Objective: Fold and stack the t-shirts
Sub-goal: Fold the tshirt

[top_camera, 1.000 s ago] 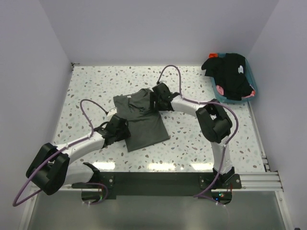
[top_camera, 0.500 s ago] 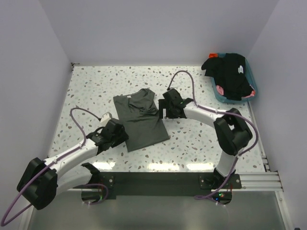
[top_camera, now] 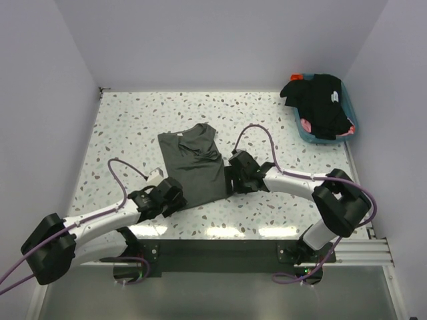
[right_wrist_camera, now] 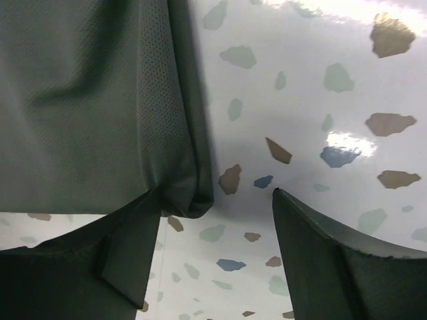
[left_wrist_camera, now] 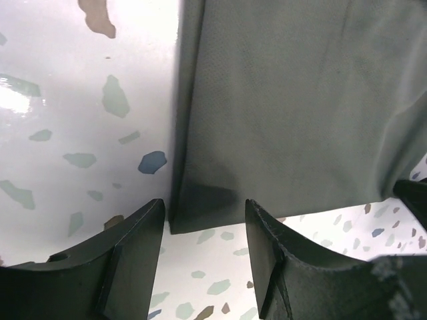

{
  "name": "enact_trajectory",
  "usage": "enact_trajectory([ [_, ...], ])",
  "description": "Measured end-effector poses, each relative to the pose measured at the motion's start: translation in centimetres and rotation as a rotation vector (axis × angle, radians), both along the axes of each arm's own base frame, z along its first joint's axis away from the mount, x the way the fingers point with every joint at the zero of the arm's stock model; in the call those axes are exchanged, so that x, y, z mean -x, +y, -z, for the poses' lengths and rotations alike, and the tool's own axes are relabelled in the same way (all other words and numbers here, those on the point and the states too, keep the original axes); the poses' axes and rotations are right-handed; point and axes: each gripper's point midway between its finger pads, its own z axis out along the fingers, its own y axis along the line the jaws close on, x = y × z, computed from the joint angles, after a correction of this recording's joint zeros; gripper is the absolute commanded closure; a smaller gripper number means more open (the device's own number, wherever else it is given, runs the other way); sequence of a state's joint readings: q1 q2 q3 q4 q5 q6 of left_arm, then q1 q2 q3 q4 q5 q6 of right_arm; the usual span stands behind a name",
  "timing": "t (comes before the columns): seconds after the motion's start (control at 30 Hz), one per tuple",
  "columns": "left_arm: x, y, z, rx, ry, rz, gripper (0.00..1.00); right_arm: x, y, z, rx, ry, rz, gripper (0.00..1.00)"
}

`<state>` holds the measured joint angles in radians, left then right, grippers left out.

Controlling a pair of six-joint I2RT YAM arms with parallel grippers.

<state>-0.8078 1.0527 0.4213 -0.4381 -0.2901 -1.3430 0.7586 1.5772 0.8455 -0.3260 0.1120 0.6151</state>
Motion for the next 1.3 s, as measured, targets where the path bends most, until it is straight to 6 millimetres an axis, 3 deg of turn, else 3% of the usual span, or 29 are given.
enact_trajectory([
  [0.27, -0.6, -0.5, 0.1, 0.024, -0.012, -0.034, 0.48, -0.2, 1.0, 0.0, -0.054, -0.007, 0.040, 0.44],
  [0.47, -0.7, -0.4, 0.1, 0.021, -0.015, -0.051, 0.48, -0.1, 1.6, 0.0, -0.087, -0.014, 0.050, 0.44],
  [0.77, -0.3, 0.3, -0.3, 0.000, -0.006, -0.052, 0.34, 1.1, 1.5, -0.2, -0.118, -0.003, 0.060, 0.44],
  [0.93, 0.5, 1.4, -0.3, -0.041, 0.016, -0.053, 0.32, 1.5, 1.0, -1.4, -0.133, -0.016, 0.066, 0.43],
  [1.07, 0.7, 1.6, -0.2, -0.056, 0.023, -0.044, 0.34, 1.5, 1.1, -1.6, -0.139, -0.019, 0.065, 0.44],
  [1.3, 0.5, 1.4, 0.2, -0.067, 0.024, -0.036, 0.44, 1.5, 1.6, 0.0, -0.120, 0.005, 0.059, 0.44],
])
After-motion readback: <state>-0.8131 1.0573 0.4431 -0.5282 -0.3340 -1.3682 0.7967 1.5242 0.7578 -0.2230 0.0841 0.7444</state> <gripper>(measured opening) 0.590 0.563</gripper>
